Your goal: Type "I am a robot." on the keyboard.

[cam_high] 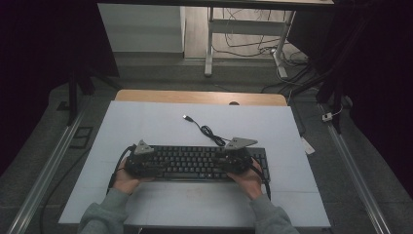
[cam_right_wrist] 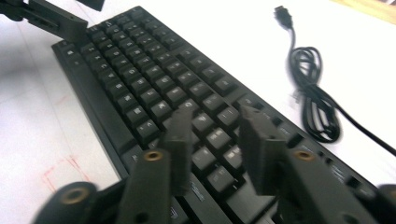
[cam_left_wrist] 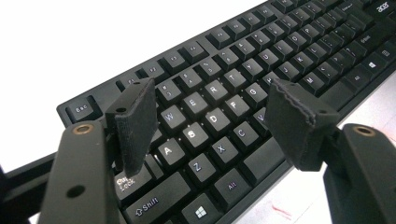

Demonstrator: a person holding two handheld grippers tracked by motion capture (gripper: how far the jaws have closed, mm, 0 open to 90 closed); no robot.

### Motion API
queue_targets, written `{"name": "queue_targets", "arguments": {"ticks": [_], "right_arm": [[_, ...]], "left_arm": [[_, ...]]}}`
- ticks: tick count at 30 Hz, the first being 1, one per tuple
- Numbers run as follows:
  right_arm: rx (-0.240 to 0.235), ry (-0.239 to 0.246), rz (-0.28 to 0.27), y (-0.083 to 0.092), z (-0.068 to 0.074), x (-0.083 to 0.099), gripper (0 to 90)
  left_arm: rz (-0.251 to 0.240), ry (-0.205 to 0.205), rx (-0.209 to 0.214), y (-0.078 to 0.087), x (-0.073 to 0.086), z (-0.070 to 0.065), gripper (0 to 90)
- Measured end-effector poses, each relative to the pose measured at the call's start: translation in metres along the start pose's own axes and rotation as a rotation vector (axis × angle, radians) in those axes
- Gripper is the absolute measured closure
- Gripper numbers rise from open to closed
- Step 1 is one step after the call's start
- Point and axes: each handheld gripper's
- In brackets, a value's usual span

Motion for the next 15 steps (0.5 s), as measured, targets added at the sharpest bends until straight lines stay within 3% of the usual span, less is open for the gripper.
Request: {"name": "queue_targets", "arguments": {"ticks": [6, 15], "right_arm": [[-0.055, 0.010, 0.025, -0.015, 0.006, -0.008, 89.5], [-0.038, 0.038, 0.051, -0.036, 0.014, -0.017, 89.5]], "left_arm": [[0.010, -0.006, 0.004, -0.002, 0.001, -0.001, 34.5], [0.022, -0.009, 0.006, -0.005, 0.001, -0.002, 34.2]]}}
Point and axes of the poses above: each handheld gripper's, and its own axes: y roughly backward along the jaws, x roughly out of its underside, z roughly to its left, and after that the axes turned 8 degrees about x, right-handed
